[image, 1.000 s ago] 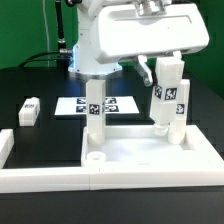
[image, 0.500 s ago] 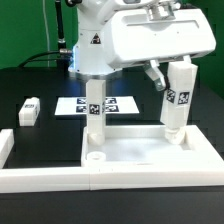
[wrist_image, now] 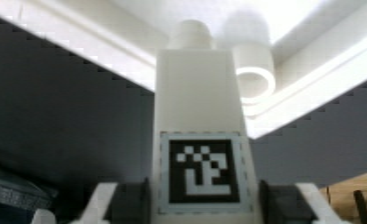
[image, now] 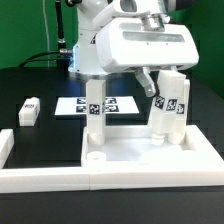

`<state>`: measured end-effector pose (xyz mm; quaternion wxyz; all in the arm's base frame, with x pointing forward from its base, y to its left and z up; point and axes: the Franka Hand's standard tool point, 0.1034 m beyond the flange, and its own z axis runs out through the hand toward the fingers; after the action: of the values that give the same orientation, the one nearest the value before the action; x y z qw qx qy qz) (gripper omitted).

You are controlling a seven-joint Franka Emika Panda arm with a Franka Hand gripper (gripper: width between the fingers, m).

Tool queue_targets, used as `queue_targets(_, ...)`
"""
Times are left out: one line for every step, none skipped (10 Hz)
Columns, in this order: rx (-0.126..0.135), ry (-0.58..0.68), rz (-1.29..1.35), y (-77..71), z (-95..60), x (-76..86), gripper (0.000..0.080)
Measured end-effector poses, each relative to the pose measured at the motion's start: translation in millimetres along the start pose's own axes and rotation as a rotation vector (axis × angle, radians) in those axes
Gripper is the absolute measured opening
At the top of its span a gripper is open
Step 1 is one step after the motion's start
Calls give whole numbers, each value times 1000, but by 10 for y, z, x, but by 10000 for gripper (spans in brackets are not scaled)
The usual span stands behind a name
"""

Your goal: Assemble desk

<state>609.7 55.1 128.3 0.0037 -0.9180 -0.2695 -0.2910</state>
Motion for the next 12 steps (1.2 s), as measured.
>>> queue_targets(1, -2, 2, -3, 7, -15, 290)
queue_targets(1, -3, 3, -2, 8, -17, 290)
queue_targets(13, -10, -6, -25, 14, -5, 290)
queue_targets(62, -33, -69, -63, 8, 149, 290)
queue_targets(45, -4, -124, -48, 3, 253, 290)
queue_targets(52, -4, -149, -93, 26, 258, 290)
queue_targets(53, 0, -161, -99, 21, 299, 290)
queue_targets(52, -4, -160, -59, 35, 253, 290)
queue_targets(50, -7, -149, -23, 37, 221, 290)
queue_targets(51, -7, -148, -30, 39, 223, 290)
queue_targets(51, -8, -147, -29, 40, 220, 290)
queue_targets(52, -8, -147, -30, 41, 218, 290)
